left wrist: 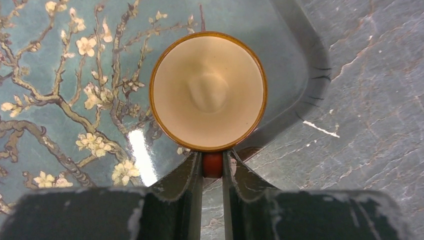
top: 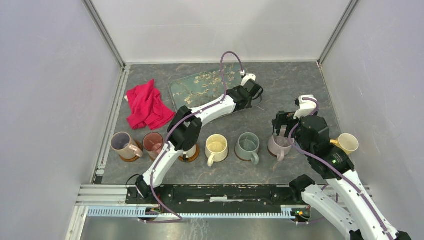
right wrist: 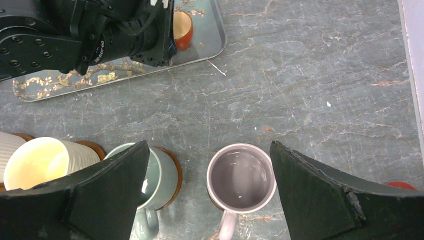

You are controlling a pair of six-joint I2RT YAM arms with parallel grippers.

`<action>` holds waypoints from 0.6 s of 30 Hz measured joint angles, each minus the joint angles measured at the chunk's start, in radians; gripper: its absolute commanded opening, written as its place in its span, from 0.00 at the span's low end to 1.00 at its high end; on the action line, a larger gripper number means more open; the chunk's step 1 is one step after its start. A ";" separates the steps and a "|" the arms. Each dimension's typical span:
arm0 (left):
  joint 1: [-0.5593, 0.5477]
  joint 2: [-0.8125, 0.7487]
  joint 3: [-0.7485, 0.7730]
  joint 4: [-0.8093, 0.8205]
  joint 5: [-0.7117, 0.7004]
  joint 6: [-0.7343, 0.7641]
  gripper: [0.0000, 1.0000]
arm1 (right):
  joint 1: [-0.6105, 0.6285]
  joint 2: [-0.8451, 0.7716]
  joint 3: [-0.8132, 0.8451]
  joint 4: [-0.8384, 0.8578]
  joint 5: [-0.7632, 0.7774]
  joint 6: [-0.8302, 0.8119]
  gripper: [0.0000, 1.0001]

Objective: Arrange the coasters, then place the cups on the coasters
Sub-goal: Move the cup to the tray.

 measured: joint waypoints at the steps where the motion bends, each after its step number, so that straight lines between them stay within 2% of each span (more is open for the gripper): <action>1: 0.000 0.003 0.000 -0.002 0.000 0.000 0.15 | 0.000 0.000 0.000 0.000 0.000 0.000 0.98; 11: 0.000 0.007 0.000 -0.004 0.000 0.002 0.46 | 0.000 0.005 0.000 -0.003 0.000 0.002 0.98; 18: 0.000 -0.028 -0.048 0.000 0.000 0.004 0.62 | 0.000 0.022 0.000 -0.002 0.000 0.005 0.98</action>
